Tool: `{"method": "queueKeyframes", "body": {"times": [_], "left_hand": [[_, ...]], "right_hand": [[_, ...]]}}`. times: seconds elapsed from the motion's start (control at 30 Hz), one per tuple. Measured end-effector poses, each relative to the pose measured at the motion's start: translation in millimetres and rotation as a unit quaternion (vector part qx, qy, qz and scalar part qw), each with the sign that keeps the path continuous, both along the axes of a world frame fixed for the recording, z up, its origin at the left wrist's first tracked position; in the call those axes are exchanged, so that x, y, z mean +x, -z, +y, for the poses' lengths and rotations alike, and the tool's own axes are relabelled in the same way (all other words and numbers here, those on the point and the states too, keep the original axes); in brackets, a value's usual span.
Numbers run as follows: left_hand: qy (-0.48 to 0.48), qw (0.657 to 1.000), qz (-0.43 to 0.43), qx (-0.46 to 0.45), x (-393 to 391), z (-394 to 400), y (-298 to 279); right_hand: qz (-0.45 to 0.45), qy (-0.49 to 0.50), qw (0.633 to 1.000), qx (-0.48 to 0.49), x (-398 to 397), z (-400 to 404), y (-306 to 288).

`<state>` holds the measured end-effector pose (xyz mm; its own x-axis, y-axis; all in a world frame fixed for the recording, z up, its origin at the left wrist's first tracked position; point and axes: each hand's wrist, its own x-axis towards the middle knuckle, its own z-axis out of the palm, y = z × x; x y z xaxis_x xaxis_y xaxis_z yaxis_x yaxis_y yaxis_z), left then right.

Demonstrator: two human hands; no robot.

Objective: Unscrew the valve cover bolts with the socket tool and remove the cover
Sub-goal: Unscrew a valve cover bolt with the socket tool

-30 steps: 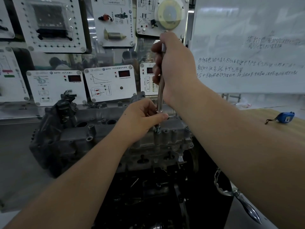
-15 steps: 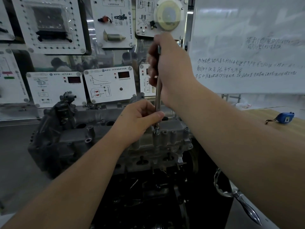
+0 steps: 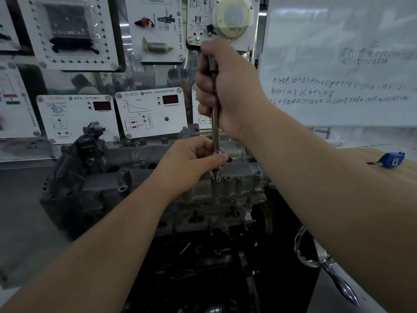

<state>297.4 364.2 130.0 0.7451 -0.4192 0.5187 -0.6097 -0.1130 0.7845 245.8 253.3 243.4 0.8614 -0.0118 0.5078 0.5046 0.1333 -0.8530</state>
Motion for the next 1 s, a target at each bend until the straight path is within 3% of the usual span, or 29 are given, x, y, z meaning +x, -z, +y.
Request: {"method": "queueKeyframes", "body": {"times": [0.1,0.2,0.33,0.43,0.5,0.63,0.77,0.87,0.93,1.0], "left_hand": [[-0.058,0.998,-0.03,0.008,1.4,-4.9,0.6],[-0.05,0.998,-0.024,0.023,2.8,-2.4,0.6],[0.03,0.999,0.005,0.019,3.7,5.7,1.8],[0.025,0.999,-0.015,0.028,3.1,4.0,1.6],[-0.004,0.999,-0.033,0.031,2.1,0.8,2.1],[-0.044,0.997,-0.05,0.026,2.6,-5.5,2.4],[0.012,1.0,0.007,0.026,5.5,0.7,-0.6],[0.056,0.998,0.024,0.026,4.0,6.1,-2.0],[0.058,0.998,0.023,0.02,2.4,6.1,-1.5],[0.039,0.999,0.013,0.022,1.5,4.2,-1.6]], "right_hand": [[-0.064,0.137,0.988,-0.032,-2.1,13.7,3.8],[-0.065,0.151,0.986,0.008,-3.1,15.0,6.0],[-0.012,0.046,0.998,0.038,0.9,3.4,1.7],[-0.001,-0.06,0.998,0.037,2.5,-6.6,2.4],[0.004,-0.071,0.996,0.056,2.5,-9.5,4.7],[0.03,0.052,0.993,0.102,1.9,-4.6,2.0],[0.025,0.105,0.989,0.099,1.8,1.0,-1.2],[0.017,0.013,0.996,0.084,3.0,-5.7,-2.1],[0.03,-0.082,0.995,0.046,3.5,-13.5,-4.6],[0.036,-0.117,0.992,0.016,4.1,-18.0,-4.0]]}}
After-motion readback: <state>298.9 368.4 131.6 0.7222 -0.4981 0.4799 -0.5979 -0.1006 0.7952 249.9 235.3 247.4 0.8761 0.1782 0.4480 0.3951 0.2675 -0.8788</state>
